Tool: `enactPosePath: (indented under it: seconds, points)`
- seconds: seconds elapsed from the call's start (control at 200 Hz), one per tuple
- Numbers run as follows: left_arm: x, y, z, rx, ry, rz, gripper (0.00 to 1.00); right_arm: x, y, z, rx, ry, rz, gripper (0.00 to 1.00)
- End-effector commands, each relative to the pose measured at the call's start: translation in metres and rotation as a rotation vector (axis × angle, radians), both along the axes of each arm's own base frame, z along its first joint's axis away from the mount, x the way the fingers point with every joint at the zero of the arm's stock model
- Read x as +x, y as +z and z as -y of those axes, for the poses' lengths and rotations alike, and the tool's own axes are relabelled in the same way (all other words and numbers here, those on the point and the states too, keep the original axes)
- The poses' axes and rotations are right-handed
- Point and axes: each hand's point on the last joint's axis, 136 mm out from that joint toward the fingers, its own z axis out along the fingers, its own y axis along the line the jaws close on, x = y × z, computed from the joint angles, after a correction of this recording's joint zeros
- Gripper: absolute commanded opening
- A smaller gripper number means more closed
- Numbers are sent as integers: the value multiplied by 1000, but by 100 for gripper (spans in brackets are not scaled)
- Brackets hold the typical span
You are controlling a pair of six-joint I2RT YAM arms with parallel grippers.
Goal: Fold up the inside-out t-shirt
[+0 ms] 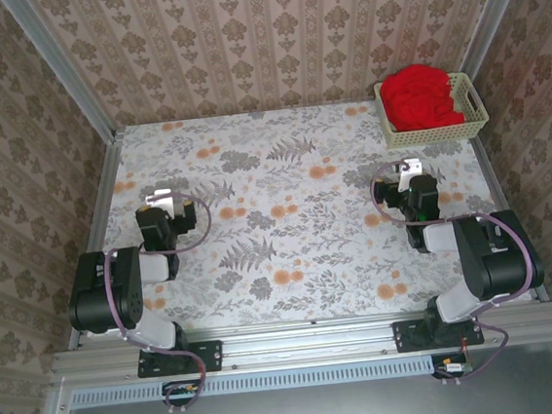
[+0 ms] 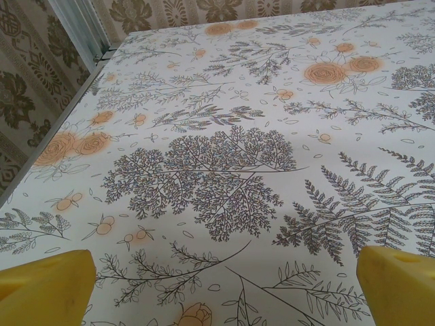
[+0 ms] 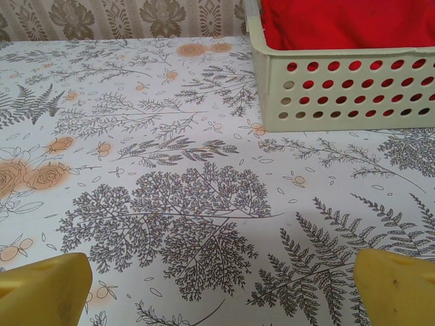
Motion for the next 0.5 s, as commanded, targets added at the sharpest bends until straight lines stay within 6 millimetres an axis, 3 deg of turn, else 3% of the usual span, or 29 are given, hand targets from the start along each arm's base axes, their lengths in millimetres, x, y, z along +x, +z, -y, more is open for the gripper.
enactPosePath:
  seconds: [0.0, 0.1, 0.255, 0.38, 0.495]
  points:
    - [5, 10, -1, -13, 0, 21, 100, 4, 5, -2, 10, 10, 16, 100]
    - [0, 21, 4, 5, -15, 50, 100, 2, 7, -4, 9, 19, 28, 100]
    - [-20, 56, 19, 78, -22, 98, 100, -12, 27, -4, 0, 19, 78, 100]
    - [-39, 91, 27, 33, -7, 155, 100, -25, 72, -9, -14, 28, 153, 100]
    - [-55, 128, 28, -127, 26, 206, 100, -38, 122, -18, 41, 54, 192, 100]
